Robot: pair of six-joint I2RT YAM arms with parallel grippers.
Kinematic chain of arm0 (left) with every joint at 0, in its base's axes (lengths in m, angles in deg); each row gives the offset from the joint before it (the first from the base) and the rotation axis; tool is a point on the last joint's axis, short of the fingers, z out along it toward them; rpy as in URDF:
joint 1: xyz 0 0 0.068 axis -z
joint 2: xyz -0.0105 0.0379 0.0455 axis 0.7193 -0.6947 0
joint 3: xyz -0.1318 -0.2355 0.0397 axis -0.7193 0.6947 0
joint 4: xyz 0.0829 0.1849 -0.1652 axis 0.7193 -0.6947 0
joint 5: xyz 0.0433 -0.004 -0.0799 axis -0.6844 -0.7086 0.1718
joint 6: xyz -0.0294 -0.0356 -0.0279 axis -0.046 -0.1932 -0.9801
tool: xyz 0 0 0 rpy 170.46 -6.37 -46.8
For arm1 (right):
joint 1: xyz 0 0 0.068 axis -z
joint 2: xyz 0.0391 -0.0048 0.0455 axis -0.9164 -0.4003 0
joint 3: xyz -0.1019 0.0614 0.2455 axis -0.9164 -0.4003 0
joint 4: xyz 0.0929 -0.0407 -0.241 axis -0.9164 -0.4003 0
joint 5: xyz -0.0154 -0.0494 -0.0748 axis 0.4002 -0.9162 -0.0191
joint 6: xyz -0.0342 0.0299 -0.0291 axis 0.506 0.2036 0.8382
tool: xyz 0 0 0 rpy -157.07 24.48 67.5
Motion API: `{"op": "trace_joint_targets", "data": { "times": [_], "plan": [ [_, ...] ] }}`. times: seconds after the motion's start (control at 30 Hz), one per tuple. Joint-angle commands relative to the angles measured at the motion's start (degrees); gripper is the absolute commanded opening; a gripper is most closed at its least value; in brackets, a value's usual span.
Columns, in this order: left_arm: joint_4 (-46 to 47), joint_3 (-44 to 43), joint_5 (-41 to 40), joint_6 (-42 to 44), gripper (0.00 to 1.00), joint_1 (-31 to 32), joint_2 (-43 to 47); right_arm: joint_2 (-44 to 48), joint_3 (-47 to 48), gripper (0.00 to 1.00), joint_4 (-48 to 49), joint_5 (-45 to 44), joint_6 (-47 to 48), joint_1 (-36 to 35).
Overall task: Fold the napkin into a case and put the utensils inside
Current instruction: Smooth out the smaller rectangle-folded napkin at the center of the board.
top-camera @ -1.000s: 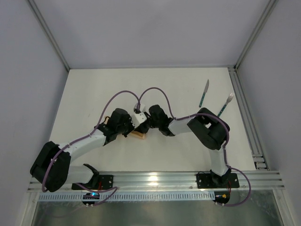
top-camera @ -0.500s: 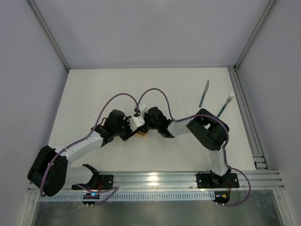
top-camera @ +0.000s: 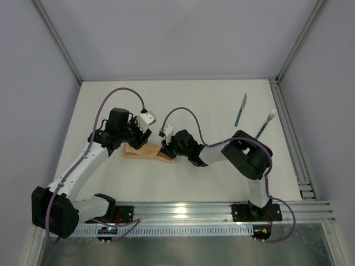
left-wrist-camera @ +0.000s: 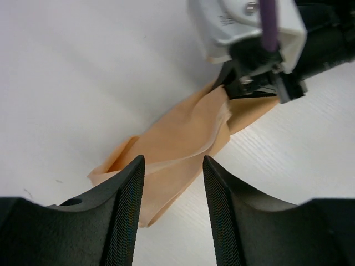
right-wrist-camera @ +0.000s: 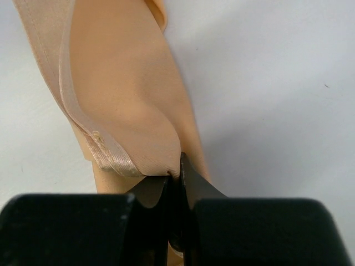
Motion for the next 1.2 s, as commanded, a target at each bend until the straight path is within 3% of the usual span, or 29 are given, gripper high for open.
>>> {"op": "trace_joint_targets", "data": {
  "times": [0.0,0.13,0.23,0.37,0.5,0.63,0.83,0.97,1.17],
  "plan": [
    [-1.86,-0.36,-4.70,-2.08,0.53,-5.69,-2.51,2.53,-1.80,0.04,1.05,-3.34,3.81,-1.37],
    [2.45,-0.01,-8.39,-2.52,0.61,-11.42,-11.98,2.80,-3.03,0.04,1.23,-5.45,4.95,-3.13],
    [3.78,0.61,-8.93,-2.87,0.62,-12.14,-15.69,2.62,-3.82,0.04,1.76,-7.99,6.01,-5.05],
    [3.17,2.80,-6.73,-3.49,0.59,-12.14,-13.70,2.54,-4.88,0.04,2.63,-13.97,7.59,-7.87],
    [1.41,5.17,-7.69,-2.44,0.47,-12.14,-9.73,1.83,-5.67,0.04,3.86,-17.66,8.73,-10.07],
    [0.53,7.98,-10.15,-0.42,0.19,-12.14,-7.27,1.13,-5.67,0.04,3.60,-21.88,10.75,-12.18],
    [0.35,11.42,-10.95,0.82,0.04,-12.05,-6.30,1.31,-6.37,0.04,3.34,-24.00,12.34,-13.59],
    [-1.93,8.88,-7.44,-0.85,0.16,-12.31,-2.62,1.04,-6.29,0.04,2.81,-23.91,13.13,-13.85],
    [1.74,0.26,-8.91,-8.22,0.64,-12.31,-0.23,0.95,-5.85,0.04,1.40,-25.05,14.36,-14.56]
  ]
}}
